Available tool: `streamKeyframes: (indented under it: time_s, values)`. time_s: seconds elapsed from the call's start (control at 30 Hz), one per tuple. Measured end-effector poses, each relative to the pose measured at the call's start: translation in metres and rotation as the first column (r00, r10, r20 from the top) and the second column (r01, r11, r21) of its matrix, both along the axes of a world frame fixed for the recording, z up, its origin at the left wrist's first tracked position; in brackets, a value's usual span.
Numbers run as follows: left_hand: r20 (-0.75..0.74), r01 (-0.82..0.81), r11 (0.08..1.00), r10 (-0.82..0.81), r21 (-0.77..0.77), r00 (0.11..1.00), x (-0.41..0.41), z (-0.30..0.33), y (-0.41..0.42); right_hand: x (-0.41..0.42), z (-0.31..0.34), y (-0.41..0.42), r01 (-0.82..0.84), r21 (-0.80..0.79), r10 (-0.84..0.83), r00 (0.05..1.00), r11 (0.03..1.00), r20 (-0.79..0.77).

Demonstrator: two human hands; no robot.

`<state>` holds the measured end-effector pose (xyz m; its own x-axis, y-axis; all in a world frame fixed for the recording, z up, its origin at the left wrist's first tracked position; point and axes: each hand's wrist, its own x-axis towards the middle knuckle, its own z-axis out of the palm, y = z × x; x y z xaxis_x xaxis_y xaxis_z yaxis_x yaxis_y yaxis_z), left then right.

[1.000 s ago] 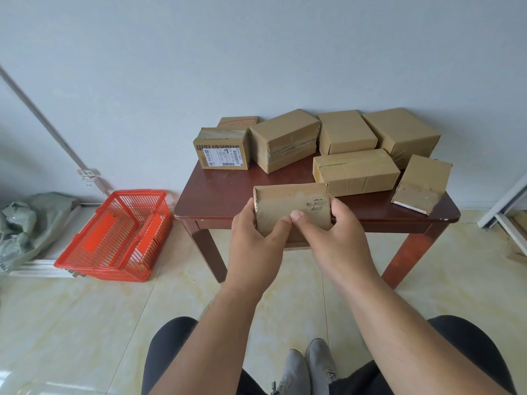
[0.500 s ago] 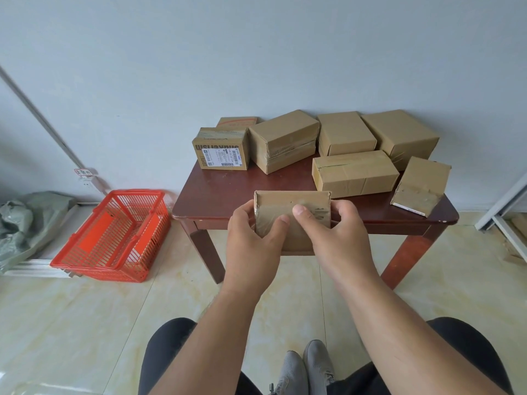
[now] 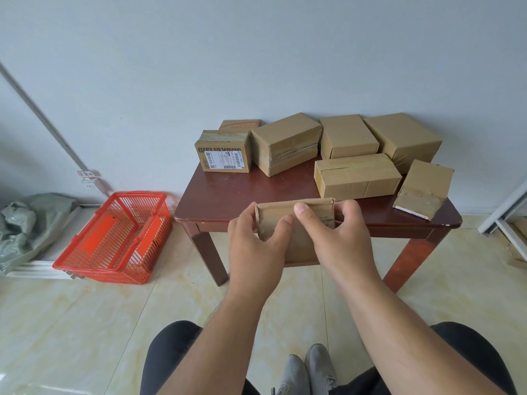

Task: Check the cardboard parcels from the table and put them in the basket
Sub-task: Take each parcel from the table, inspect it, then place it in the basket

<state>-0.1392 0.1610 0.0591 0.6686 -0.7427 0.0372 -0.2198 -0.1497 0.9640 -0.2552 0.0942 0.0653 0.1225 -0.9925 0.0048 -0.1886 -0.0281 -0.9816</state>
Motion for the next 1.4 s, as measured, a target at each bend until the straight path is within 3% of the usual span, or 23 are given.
streamKeyframes:
  time_s: [0.3,0.63,0.77,0.97,1.4]
  values:
    - [-0.122,-0.021,1.000,0.019,-0.010,0.992,-0.005,0.012,0.004,0.000,-0.011,0.007,-0.022,-0.129,0.014,0.998,0.991,-0.063]
    - [-0.268,-0.023,0.998,0.008,-0.054,0.963,-0.011,0.011,0.007,0.000,-0.006,0.003,-0.094,0.135,0.080,0.991,0.986,0.108]
    - [-0.253,-0.008,0.999,-0.004,-0.050,0.968,-0.009,0.008,0.009,0.000,-0.004,-0.003,-0.147,0.132,0.132,0.985,0.980,0.111]
    - [-0.208,-0.021,0.992,-0.005,-0.127,0.978,0.004,0.003,0.003,0.011,-0.002,-0.007,-0.187,0.087,0.189,0.982,0.979,-0.018]
    - [-0.133,-0.066,0.994,0.055,-0.083,0.990,0.017,-0.013,-0.007,0.014,-0.019,-0.006,-0.139,0.045,0.140,0.989,0.989,-0.037]
